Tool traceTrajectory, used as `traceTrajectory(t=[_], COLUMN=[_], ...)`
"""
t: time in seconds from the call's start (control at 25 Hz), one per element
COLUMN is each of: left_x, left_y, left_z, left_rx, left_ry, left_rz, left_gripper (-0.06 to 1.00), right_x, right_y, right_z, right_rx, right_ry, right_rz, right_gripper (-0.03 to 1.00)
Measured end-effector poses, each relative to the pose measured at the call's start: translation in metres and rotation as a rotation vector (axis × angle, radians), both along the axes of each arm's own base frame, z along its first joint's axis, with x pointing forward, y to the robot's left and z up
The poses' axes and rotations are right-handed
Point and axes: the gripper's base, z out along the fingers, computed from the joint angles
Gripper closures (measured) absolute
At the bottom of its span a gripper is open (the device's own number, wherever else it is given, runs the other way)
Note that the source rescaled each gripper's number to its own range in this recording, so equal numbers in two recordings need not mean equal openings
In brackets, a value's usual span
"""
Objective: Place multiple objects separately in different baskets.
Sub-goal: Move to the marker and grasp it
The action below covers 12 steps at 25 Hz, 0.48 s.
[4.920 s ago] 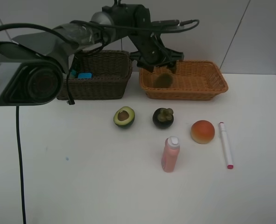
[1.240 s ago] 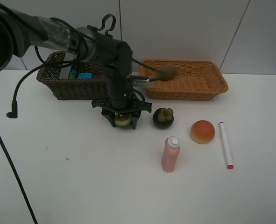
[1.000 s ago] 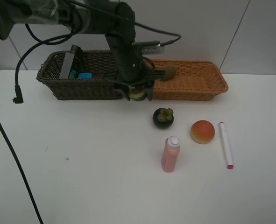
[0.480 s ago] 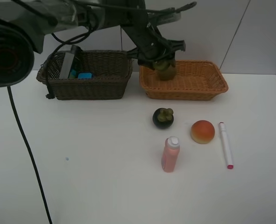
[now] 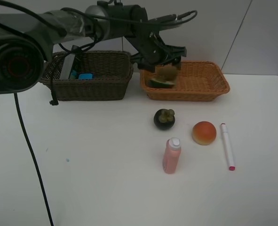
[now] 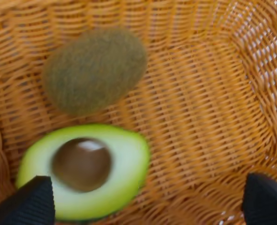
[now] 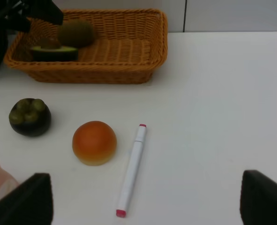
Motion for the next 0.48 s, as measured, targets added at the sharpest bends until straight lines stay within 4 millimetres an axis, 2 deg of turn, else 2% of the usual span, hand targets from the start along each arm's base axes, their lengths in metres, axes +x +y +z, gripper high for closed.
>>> traceTrajectory(t=[0.2,0.48], left_x=[-0.009,-0.04], left_y=[0.004,0.026], left_z=[0.001,0.037], left_rx=[0.064,0.23], left_ry=[0.099,0.335], left_rz=[-0.028,-0.102], left_gripper=[-0.06,-0.06], right_x=[0.0,0.0], right_y=[0.0,0.0], right_z=[0.0,0.0], right_rx=[0.0,0.0], right_ry=[0.0,0.0], right_rz=[0.0,0.0], right_gripper=[-0.03,-0.03])
